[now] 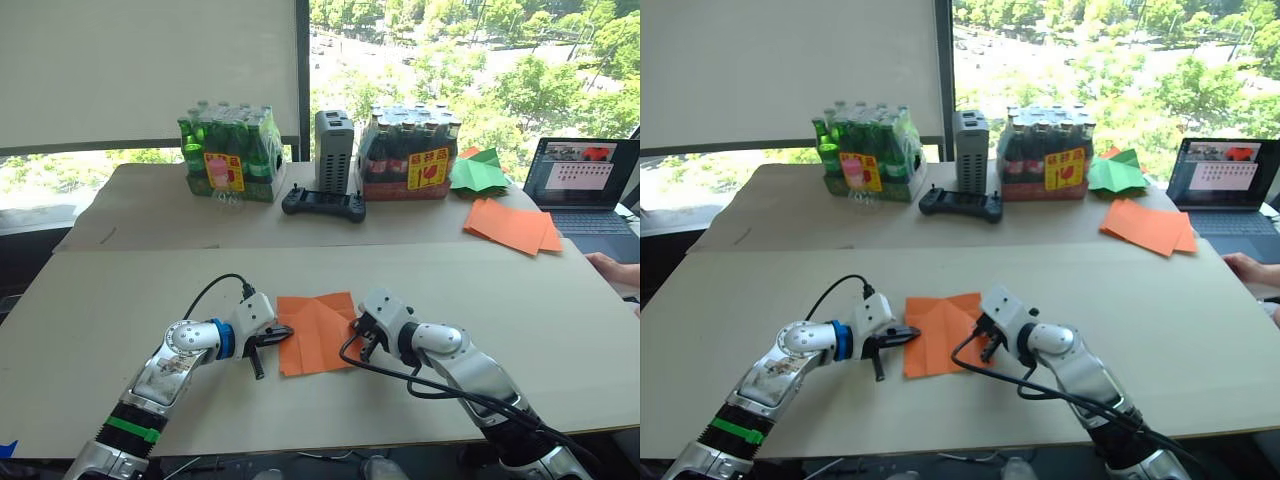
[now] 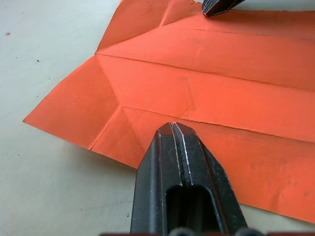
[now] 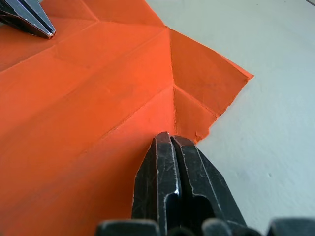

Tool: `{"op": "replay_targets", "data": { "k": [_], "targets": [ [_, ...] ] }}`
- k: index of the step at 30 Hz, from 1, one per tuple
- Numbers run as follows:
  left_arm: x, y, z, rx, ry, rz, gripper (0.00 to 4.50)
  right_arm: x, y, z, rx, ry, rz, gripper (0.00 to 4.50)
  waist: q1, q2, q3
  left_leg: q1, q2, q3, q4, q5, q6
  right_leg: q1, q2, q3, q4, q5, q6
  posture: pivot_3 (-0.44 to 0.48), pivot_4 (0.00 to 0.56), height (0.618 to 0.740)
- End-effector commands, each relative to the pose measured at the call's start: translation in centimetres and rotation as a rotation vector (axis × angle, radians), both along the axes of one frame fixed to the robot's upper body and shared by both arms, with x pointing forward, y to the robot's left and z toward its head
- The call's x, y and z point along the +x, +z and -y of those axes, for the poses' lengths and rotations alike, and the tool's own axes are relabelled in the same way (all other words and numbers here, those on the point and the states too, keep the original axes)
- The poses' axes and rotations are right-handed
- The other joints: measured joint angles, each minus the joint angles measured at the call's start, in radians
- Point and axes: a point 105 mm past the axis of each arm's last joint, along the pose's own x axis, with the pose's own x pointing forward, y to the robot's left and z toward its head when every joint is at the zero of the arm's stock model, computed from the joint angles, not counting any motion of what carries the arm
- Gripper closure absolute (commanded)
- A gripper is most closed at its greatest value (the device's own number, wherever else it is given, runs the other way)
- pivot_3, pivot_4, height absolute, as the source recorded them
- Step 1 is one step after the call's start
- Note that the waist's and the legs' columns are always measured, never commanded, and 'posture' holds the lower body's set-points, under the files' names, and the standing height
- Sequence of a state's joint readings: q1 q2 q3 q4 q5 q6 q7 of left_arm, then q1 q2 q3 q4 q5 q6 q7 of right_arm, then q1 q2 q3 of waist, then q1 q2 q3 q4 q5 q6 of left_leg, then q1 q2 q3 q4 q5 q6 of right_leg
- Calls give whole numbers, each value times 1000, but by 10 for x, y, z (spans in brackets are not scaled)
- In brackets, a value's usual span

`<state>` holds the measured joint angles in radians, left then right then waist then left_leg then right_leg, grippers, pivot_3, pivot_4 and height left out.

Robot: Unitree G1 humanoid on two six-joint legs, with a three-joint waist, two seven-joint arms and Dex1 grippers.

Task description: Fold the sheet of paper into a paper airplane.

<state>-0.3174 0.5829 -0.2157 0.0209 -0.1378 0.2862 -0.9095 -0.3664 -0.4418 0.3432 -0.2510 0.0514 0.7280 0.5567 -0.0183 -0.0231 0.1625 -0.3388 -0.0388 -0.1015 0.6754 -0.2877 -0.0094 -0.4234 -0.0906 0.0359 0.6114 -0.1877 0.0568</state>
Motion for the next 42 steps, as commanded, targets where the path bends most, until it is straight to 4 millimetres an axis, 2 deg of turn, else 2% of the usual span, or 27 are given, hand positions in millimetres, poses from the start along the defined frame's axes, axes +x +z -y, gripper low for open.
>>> {"op": "replay_targets", "data": {
  "k": [1,2,6,9,14,18,20,22,24,29,35,42],
  "targets": [
    [-5,-11,1,29,-4,-37,4500,1,2,-2,42,-15,-10,2920,0,0,0,0,0,0,0,0,0,0,0,0,0,0,0,0,150,723],
    [-4,-10,1,28,-4,-35,4500,2,5,-2,60,-23,-9,2572,0,0,0,0,0,0,0,0,0,0,0,0,0,0,0,0,150,723],
    [-3,-7,4,25,-11,-25,4500,28,22,7,192,-164,4,1222,0,0,0,0,0,0,0,0,0,-1,0,0,0,1,-1,0,150,723],
    [-4,-7,6,25,-15,-25,4500,39,26,9,249,-203,-9,1222,0,0,0,0,0,0,0,0,0,-1,0,0,0,3,-5,0,150,723],
    [-5,-7,6,27,-20,-28,4500,42,22,2,313,-181,-62,1222,-1,0,0,0,0,0,-1,0,0,-1,0,0,0,4,-7,0,150,723],
    [-5,-7,5,30,-19,-28,4500,40,21,-6,328,-142,-75,2377,-1,0,0,0,0,0,-2,0,0,-1,0,0,0,4,-7,0,150,723],
    [-5,-7,5,30,-19,-28,4500,40,21,-7,333,-139,-76,3192,-2,0,0,0,0,0,-2,0,0,-1,0,0,0,4,-7,0,150,723],
    [-6,-8,4,31,-19,-29,4500,40,23,-9,348,-135,-71,3692,-2,0,0,0,0,0,-2,0,0,-1,0,0,0,4,-7,0,150,723],
    [-6,-7,3,32,-18,-30,4500,39,26,-11,359,-122,-59,4442,-3,0,0,0,0,0,-2,0,0,-1,0,0,0,4,-7,0,150,723],
    [-6,-7,0,34,-12,-32,4500,28,30,-13,305,-69,13,4477,-4,0,0,0,0,0,-2,0,0,-1,0,0,0,4,-7,0,150,723],
    [-1,1,-6,-8,23,-41,4500,7,39,-23,93,50,250,4477,-8,0,0,-1,0,0,-2,0,0,-2,0,0,0,1,-1,0,150,723],
    [4,10,-11,-32,44,-36,4500,-6,31,-35,-168,168,470,4477,-17,0,0,-1,0,0,-2,0,0,-2,0,0,0,-1,1,0,150,723]
  ]
}}
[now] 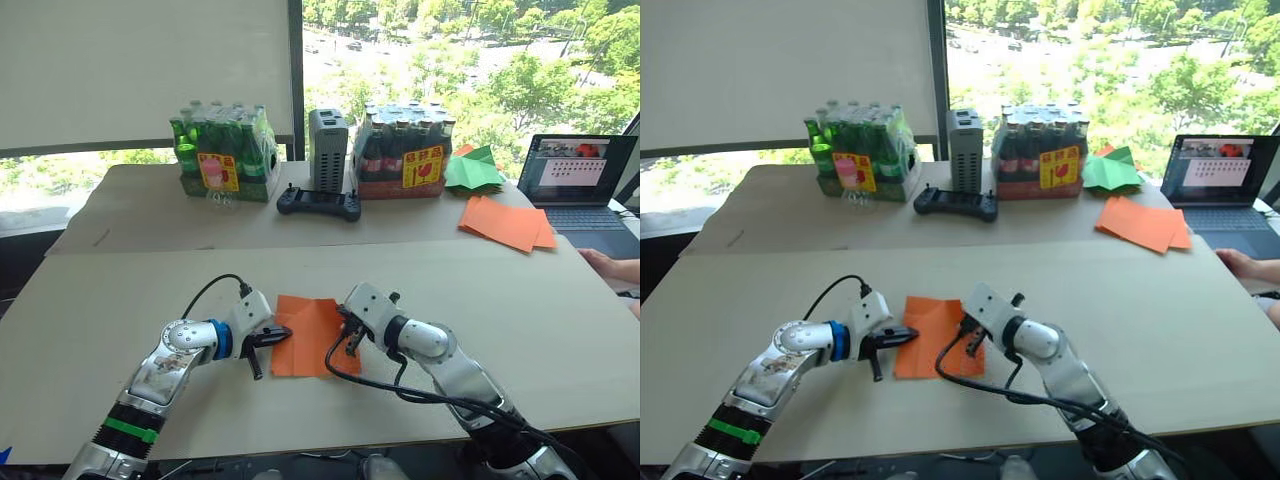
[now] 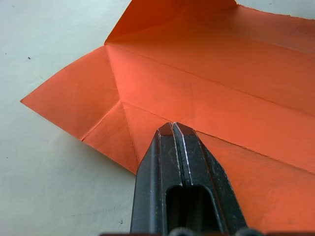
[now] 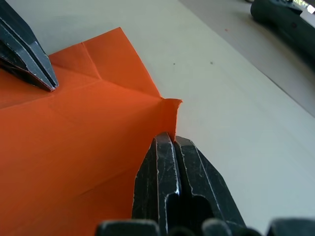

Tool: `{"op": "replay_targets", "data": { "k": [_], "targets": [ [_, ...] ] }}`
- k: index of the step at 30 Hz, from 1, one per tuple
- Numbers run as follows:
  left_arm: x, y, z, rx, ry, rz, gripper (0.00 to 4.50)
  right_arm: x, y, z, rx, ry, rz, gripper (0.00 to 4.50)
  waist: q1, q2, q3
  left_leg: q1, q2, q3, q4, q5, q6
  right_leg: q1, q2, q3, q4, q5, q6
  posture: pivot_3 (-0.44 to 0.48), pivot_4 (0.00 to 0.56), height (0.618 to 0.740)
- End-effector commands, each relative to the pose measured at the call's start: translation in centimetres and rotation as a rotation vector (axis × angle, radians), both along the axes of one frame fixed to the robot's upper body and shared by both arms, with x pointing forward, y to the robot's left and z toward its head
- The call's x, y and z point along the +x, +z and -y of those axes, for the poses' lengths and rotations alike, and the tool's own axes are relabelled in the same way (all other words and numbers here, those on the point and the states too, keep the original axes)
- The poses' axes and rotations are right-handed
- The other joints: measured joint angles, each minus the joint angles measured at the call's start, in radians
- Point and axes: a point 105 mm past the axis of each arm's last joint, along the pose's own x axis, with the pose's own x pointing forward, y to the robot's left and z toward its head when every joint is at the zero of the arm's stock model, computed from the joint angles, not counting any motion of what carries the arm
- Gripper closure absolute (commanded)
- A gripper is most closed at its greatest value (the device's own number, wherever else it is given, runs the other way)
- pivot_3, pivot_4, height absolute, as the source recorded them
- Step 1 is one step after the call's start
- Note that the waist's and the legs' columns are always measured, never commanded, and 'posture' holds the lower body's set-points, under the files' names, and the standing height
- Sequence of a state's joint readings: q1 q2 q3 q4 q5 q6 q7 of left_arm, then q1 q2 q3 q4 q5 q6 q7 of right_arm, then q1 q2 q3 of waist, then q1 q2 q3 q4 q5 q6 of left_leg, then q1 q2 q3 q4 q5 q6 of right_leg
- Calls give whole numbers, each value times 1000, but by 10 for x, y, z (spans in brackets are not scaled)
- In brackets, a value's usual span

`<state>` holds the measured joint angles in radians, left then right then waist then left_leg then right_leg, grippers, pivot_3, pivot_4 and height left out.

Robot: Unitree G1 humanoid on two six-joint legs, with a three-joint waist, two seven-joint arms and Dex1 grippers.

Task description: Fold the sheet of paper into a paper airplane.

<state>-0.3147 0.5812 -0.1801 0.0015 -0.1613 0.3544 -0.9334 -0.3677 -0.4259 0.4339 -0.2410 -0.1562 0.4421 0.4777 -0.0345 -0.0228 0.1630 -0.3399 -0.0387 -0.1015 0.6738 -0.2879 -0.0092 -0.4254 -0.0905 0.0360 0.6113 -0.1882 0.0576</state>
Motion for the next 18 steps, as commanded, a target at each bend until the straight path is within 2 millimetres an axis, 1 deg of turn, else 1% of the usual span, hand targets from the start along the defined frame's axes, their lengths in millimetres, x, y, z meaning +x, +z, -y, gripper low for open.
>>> {"op": "replay_targets", "data": {
  "k": [1,3,6,9,11,14,18],
  "targets": [
    [6,7,-7,-2,22,8,4500,-11,5,-16,-141,96,167,4477,-2,0,0,0,0,0,0,0,0,0,0,0,0,0,0,0,150,723],
    [7,8,-8,0,23,9,4500,-14,-3,-19,-218,126,199,4477,-3,0,0,0,0,0,0,0,0,0,0,0,0,0,0,0,150,723],
    [10,11,-8,3,22,15,4500,-16,-16,-20,-287,146,183,4477,-3,0,0,-1,0,0,0,0,0,-1,0,0,0,0,0,0,150,723],
    [13,16,-7,5,14,24,4500,-15,-23,-20,-315,142,155,4477,-3,0,0,-2,0,0,0,0,0,-1,0,0,0,1,-1,0,150,723],
    [16,24,-3,-16,9,36,4500,-15,-25,-19,-313,137,138,4477,-3,-1,0,-2,0,0,0,0,0,-1,0,0,0,1,-2,0,150,723],
    [27,50,11,-89,-12,68,4500,-13,-27,-18,-313,132,118,4477,-2,-1,0,-2,0,0,1,0,0,-1,0,0,0,1,-2,0,150,723],
    [35,70,29,-152,-60,67,4500,-11,-27,-18,-314,131,113,4477,-5,-1,0,-2,0,-1,2,0,0,0,0,-1,0,1,-2,0,150,723]
  ]
}}
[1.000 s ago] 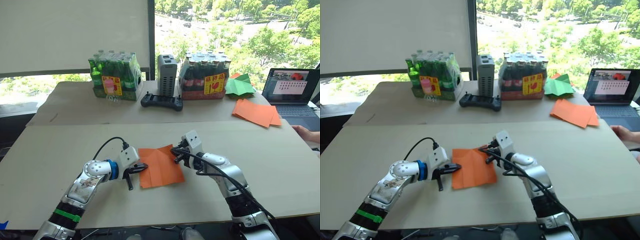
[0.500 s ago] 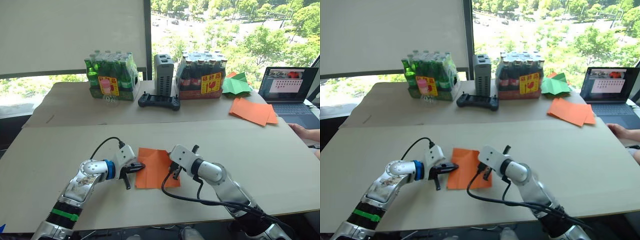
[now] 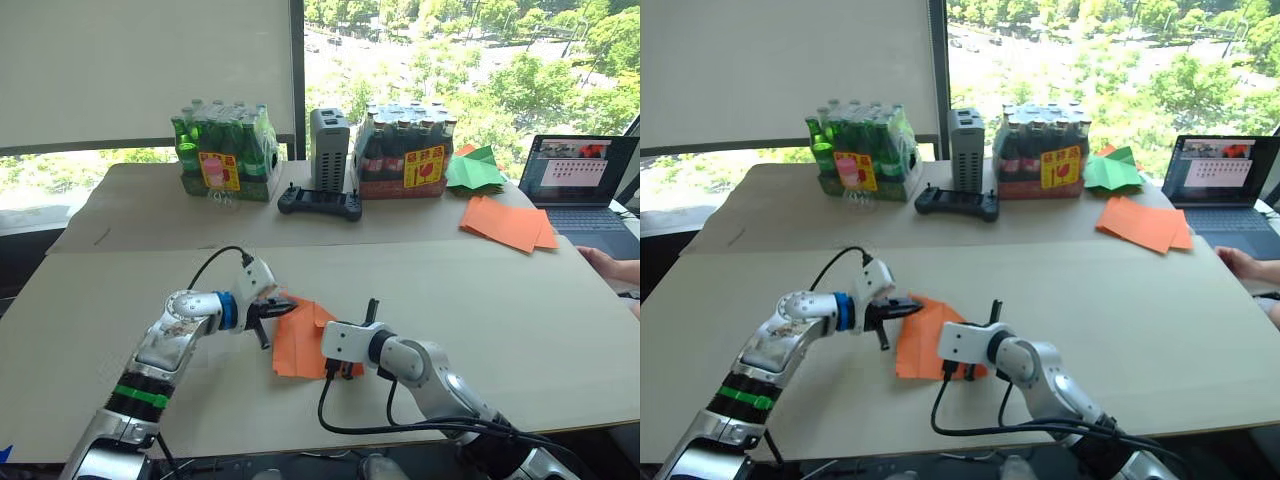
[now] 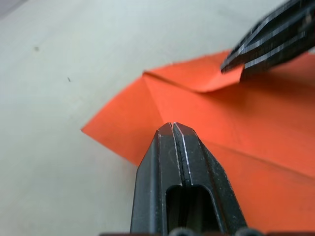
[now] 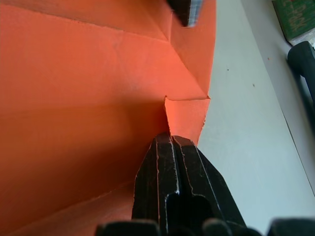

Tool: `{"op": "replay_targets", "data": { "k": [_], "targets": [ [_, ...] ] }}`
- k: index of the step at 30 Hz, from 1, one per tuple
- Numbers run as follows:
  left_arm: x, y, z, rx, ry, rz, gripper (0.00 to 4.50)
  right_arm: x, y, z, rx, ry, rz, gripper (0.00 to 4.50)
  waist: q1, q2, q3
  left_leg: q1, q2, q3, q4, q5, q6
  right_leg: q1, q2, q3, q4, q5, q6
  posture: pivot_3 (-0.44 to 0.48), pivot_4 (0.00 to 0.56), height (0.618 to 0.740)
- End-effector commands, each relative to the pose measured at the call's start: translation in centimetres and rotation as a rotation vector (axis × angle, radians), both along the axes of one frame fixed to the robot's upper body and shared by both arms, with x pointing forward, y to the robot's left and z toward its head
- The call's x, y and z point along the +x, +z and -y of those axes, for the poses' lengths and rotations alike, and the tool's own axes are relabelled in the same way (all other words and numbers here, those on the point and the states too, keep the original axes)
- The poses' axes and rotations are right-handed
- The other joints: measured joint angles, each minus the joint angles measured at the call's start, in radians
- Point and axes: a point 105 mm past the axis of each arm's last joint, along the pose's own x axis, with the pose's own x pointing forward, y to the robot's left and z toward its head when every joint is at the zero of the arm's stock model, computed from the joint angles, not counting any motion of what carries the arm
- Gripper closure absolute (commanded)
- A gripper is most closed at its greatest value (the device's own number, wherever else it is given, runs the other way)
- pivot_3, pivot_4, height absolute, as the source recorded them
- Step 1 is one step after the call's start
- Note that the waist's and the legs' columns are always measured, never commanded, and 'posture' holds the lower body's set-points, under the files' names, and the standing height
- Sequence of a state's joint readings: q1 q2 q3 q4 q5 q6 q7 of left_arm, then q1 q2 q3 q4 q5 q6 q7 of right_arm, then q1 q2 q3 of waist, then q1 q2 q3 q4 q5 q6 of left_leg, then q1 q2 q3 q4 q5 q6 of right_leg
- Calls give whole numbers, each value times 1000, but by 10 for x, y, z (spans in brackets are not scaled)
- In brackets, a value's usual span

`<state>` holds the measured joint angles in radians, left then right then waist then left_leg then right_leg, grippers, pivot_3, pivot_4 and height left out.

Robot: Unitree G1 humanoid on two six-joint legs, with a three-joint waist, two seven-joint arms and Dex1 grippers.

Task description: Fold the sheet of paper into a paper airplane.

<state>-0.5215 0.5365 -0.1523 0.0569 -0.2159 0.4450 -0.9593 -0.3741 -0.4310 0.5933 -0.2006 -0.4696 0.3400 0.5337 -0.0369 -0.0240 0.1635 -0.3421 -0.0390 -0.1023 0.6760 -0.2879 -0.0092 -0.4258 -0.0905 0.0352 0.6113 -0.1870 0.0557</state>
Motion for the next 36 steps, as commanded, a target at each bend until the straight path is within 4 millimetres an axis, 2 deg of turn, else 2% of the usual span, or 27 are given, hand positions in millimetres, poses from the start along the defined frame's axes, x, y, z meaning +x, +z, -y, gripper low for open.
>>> {"op": "replay_targets", "data": {
  "k": [1,6,10,18,27,30,33,36],
  "targets": [
    [6,22,15,-66,-49,11,4500,2,-3,2,-13,-9,-17,4477,-4,0,0,0,0,0,0,0,0,0,0,0,0,0,0,0,150,723],
    [13,14,31,-15,-95,8,4500,3,-4,1,-15,-9,-22,4477,-7,0,0,1,0,0,0,0,0,0,0,0,0,2,-3,0,150,723],
    [22,-6,39,55,-93,-6,4500,2,-5,1,-16,-8,-27,4477,-5,0,0,0,0,0,0,0,0,0,0,0,0,2,-3,0,150,723],
    [29,-37,36,183,-84,4,4500,-1,-4,-1,-17,-3,-27,4477,-3,0,0,0,0,0,0,0,0,0,0,0,0,2,-3,0,150,723],
    [30,-46,35,194,-79,-9,4500,-2,-1,-2,-7,2,-29,4477,-3,0,0,1,0,0,0,0,0,1,0,0,0,1,-1,0,150,723],
    [29,-50,33,204,-86,-12,4500,-2,6,-2,63,-18,-68,3581,-3,0,0,1,0,0,0,0,0,1,0,0,0,1,-1,0,150,723],
    [27,-53,32,210,-86,-15,4500,1,25,-3,292,-86,-210,2590,-3,0,0,1,0,0,0,0,0,1,0,0,0,1,-2,0,150,723],
    [27,-53,32,203,-83,-17,4500,5,43,1,453,-115,-339,2590,-3,0,0,1,0,0,1,0,0,1,0,0,1,3,-5,0,150,723]
  ]
}}
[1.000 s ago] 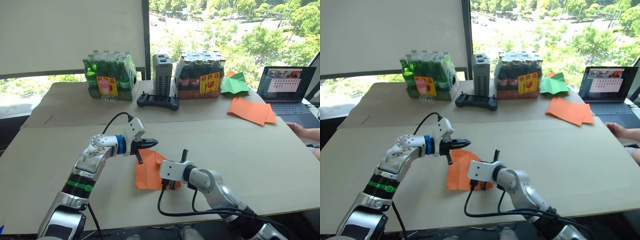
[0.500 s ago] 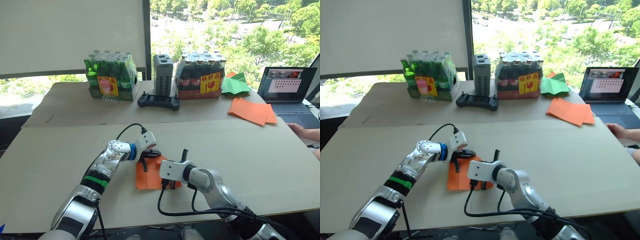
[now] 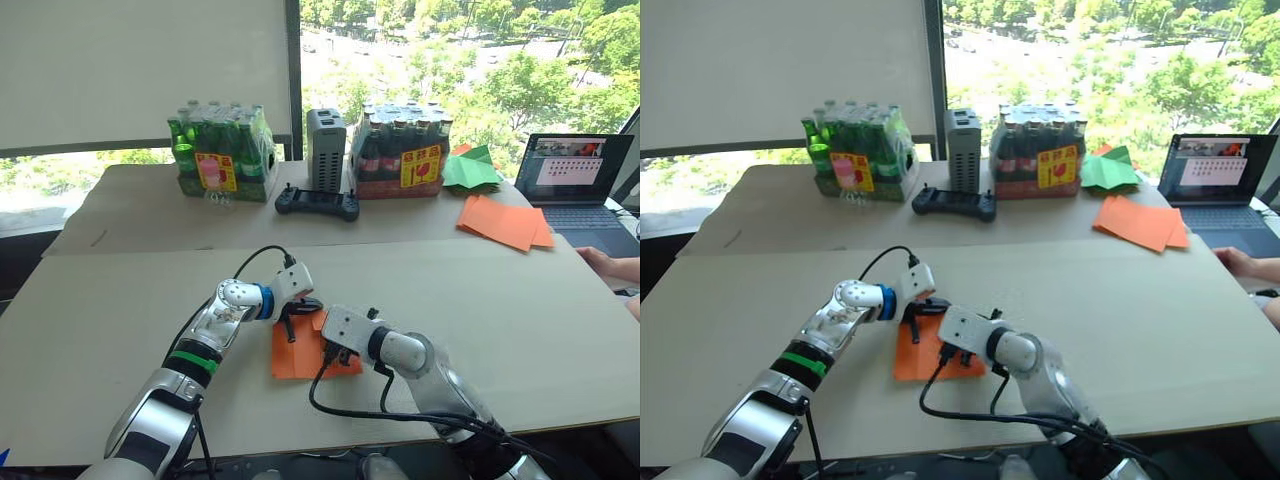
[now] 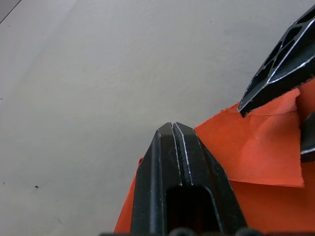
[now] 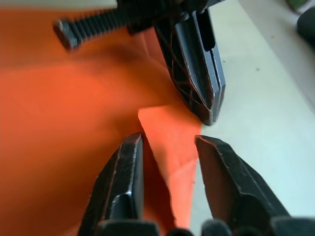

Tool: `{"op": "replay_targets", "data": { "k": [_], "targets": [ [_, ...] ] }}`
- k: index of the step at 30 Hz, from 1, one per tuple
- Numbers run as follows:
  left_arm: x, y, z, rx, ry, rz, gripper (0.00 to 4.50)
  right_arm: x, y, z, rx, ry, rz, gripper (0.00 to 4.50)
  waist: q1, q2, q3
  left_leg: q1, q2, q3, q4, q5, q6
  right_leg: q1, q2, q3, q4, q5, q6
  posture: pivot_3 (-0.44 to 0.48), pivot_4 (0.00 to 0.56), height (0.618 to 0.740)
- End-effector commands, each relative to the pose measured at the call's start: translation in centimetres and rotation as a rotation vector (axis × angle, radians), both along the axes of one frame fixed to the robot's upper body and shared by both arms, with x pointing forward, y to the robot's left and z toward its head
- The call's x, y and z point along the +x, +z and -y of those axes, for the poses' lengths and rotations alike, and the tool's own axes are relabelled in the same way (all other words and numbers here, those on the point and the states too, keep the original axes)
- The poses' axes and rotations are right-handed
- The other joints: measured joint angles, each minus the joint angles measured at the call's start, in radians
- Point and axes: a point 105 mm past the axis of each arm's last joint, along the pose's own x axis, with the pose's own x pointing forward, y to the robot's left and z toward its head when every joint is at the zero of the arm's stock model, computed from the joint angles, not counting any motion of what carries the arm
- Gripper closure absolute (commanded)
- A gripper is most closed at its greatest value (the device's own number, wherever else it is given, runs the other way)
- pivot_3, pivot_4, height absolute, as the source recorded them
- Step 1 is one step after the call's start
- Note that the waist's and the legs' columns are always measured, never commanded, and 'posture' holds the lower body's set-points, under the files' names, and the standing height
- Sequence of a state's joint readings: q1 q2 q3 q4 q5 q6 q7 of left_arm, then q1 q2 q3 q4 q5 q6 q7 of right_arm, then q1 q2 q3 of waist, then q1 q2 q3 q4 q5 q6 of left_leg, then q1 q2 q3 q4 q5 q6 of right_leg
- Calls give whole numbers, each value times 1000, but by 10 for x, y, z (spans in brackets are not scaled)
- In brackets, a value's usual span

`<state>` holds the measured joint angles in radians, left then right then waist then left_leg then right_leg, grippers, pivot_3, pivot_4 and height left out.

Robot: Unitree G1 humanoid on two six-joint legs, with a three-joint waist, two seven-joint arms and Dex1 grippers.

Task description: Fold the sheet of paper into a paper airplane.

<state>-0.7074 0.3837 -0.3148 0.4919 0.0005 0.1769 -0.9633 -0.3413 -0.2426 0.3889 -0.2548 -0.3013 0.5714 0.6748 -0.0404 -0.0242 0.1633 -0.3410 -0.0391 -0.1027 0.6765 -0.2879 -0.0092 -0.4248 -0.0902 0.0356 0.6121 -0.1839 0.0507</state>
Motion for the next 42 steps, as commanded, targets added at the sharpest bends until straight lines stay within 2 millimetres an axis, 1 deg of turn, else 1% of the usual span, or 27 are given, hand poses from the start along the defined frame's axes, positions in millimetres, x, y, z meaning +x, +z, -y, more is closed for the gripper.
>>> {"op": "replay_targets", "data": {
  "k": [1,2,3,5,8,13,24,32,37,42],
  "targets": [
    [-2,-11,-5,29,14,-29,4500,4,34,3,163,-11,-56,2590,1,0,0,0,0,0,0,0,0,0,0,0,0,0,0,0,150,723],
    [-2,-11,-5,30,14,-28,4500,6,40,3,202,-22,-70,2590,0,0,0,0,0,0,0,0,0,0,0,0,0,0,0,0,150,723],
    [-2,-11,-5,29,14,-26,4500,9,43,4,214,-29,-78,2870,0,0,0,0,0,0,0,0,0,0,0,0,0,0,0,0,150,723],
    [-2,-11,-5,29,15,-23,4500,13,43,5,208,-38,-89,3463,0,0,0,0,0,0,0,0,0,0,0,0,0,0,0,0,150,723],
    [-3,-10,-3,23,11,-19,4500,18,35,5,172,-52,-101,4468,0,0,0,0,0,-1,-1,0,0,0,0,0,0,0,0,0,150,723],
    [-4,-8,-2,17,9,-10,4500,22,22,-1,144,-56,-123,4468,-1,0,0,0,0,0,-1,0,0,-1,0,0,0,0,0,0,150,723],
    [-8,-8,-1,14,7,-7,4500,32,4,-2,105,-88,-159,4468,-2,0,0,-1,0,0,-1,0,0,-1,0,0,0,0,0,0,150,723],
    [-9,-9,-1,20,6,-5,4500,30,-10,-1,71,-100,-228,4468,-2,0,0,0,0,0,-1,0,0,-1,0,0,0,0,0,0,150,723],
    [-9,-10,-2,26,3,0,4500,26,-21,5,44,-121,-274,4468,-2,0,0,0,0,0,-1,0,0,-1,0,0,0,0,0,0,150,723],
    [-9,-10,-1,27,-1,0,4500,24,-25,10,42,-140,-297,4468,-2,1,0,0,0,0,-1,0,0,0,0,0,0,0,0,0,150,723]
  ]
}}
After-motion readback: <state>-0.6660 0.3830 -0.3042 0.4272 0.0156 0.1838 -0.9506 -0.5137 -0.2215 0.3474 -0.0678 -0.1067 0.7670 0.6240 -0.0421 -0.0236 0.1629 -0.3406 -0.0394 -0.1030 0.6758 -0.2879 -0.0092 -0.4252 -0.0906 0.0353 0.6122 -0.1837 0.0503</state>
